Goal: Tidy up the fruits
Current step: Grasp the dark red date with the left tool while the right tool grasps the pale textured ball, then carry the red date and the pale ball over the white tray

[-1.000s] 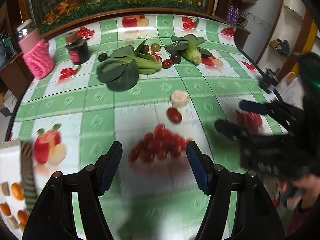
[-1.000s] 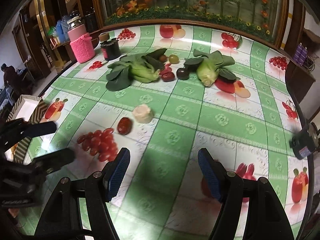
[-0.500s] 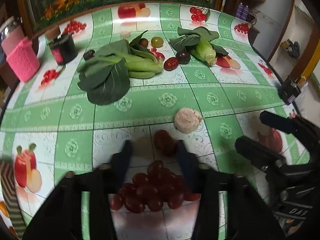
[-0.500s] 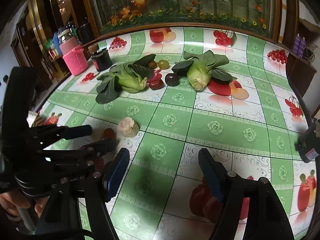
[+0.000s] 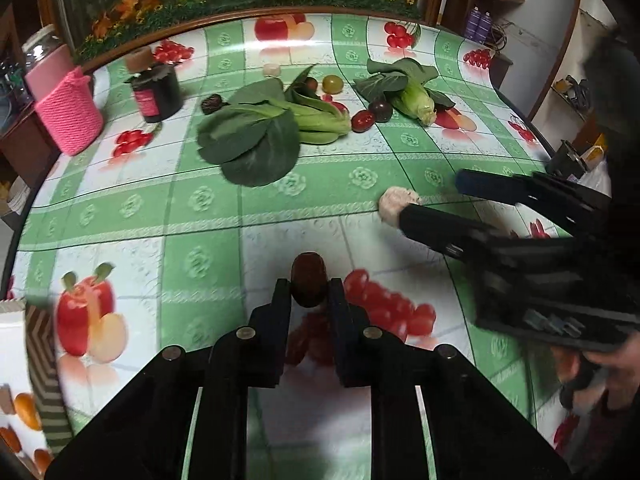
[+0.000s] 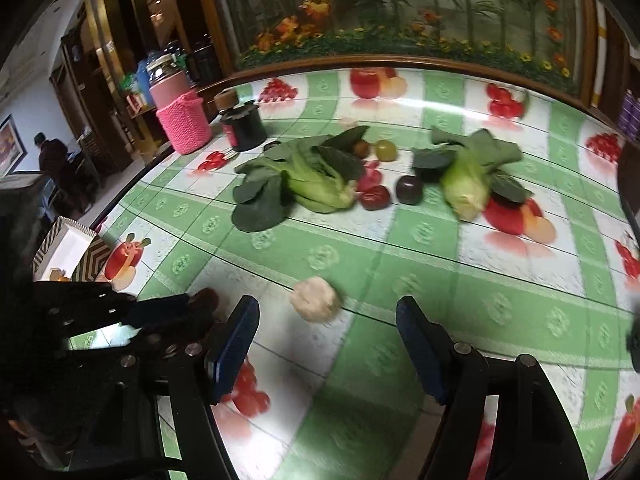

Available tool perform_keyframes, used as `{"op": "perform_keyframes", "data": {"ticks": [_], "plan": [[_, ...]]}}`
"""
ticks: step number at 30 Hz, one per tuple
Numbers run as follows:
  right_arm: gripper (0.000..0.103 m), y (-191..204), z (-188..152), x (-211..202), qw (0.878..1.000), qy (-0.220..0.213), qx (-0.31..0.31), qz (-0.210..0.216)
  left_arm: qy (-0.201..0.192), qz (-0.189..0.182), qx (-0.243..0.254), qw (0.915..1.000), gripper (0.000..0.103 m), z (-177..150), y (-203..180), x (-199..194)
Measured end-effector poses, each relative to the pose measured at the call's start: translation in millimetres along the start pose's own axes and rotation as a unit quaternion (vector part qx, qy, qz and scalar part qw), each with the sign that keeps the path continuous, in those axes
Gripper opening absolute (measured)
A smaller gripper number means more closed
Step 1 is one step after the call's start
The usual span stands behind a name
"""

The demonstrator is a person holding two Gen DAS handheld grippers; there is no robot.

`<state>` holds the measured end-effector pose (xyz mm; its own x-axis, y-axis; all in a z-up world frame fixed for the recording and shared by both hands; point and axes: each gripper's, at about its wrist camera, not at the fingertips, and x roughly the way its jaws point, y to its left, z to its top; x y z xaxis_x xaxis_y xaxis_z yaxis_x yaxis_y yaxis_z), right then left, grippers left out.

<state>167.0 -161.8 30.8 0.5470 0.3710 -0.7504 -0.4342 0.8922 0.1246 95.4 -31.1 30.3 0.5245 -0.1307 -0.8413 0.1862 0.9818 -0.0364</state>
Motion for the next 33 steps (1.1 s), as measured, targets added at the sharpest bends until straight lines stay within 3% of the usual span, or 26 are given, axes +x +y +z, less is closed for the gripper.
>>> {"op": "perform_keyframes", "data": {"ticks": [3,4,5,7,8,18,33], "plan": [[0.064,6,1,20,1.000,0.019,-0.014,-0.008,-0.002,-0.003,-0.007,1.0000,0.015,-8,5,-12],[0.054,7,0,25,0.999,0.025,-0.018,-0.012,-0.002,-0.002,-0.008,1.0000,0.016,-10,7,-15],[0.052,10,-1,27,0.999,0.016,-0.031,-0.026,-0.002,-0.002,-0.009,1.0000,0.015,-13,8,-17],[0.035,14,-3,28,0.998,0.014,-0.048,-0.047,0.000,-0.004,-0.010,0.9999,0.015,-19,10,-22],[0.032,14,-4,26,0.998,0.016,-0.048,-0.047,0.001,-0.003,-0.010,0.9999,0.015,-21,11,-24],[0.032,23,-40,-20,1.000,0.007,-0.011,-0.021,-0.008,-0.002,-0.028,0.9996,0.016,-52,27,-55],[0.032,124,-98,-78,0.998,-0.025,-0.022,0.059,-0.032,0.034,-0.046,0.9978,0.016,-116,50,-106]]}}
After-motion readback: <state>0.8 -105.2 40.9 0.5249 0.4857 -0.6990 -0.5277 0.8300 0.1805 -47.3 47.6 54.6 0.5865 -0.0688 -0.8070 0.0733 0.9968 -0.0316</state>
